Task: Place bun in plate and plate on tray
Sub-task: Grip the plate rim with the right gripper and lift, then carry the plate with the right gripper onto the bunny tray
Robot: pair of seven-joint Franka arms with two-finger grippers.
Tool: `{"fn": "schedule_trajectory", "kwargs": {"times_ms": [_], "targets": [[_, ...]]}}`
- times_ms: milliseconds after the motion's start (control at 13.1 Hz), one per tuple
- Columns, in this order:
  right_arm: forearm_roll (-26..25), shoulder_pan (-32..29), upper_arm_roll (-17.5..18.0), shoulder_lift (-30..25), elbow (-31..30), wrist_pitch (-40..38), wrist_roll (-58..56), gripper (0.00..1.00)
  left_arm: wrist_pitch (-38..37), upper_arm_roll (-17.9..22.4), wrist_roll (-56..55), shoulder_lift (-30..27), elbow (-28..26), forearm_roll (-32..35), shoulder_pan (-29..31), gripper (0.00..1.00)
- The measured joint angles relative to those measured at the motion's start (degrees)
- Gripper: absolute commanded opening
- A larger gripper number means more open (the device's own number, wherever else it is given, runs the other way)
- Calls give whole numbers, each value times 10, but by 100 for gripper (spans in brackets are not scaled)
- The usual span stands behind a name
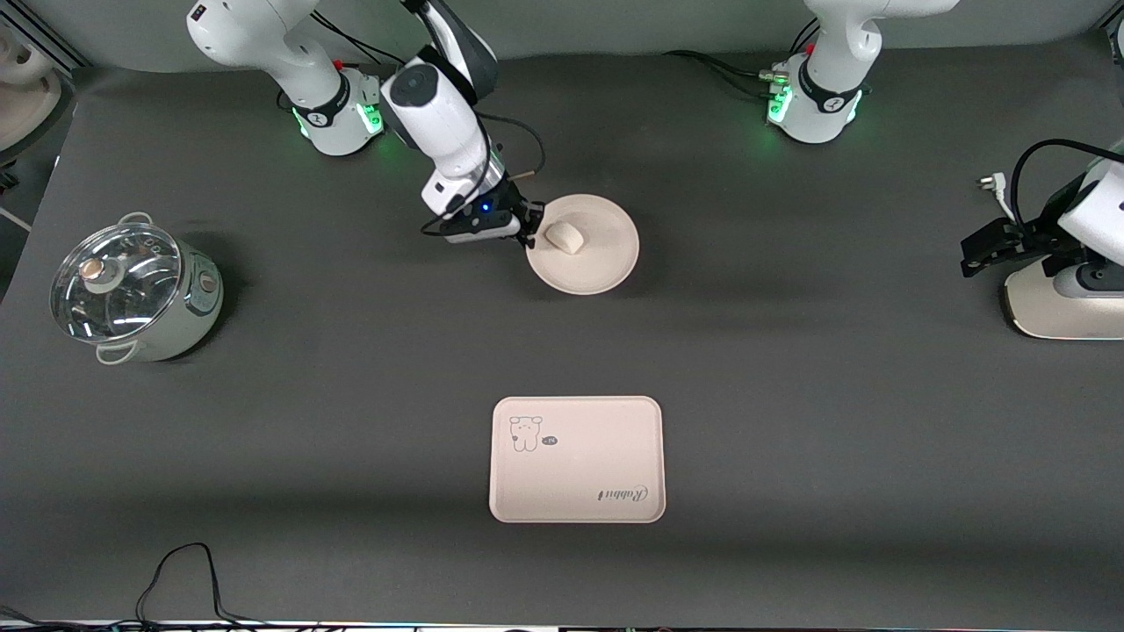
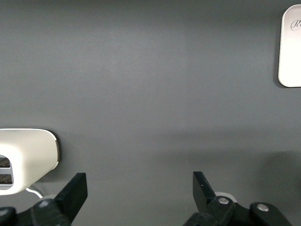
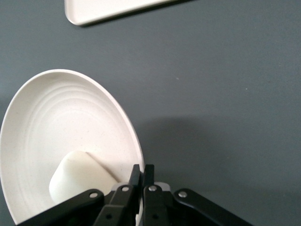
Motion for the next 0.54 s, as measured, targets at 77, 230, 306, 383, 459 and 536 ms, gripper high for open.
{"fn": "schedule_trajectory", "kwargs": {"times_ms": [77,230,306,383,459,536], "targets": [[7,-1,0,-12,8,-13,0,0,1,-1,0,0,0,0,0,100],[9,-8,-1,-11,30,-21,0,0,2,-1,0,0,0,0,0,100],[9,-16,-1,-2,44,-22,-2,0,3,0,0,0,0,0,1,100],[9,-25,-2,14,65,-24,-10,0,3,0,0,0,0,0,1,100],[9,-37,-3,34,93,-36,-21,0,3,1,0,0,0,0,1,100],[9,-54,-4,61,129,-54,-33,0,3,1,0,0,0,0,1,100]]}}
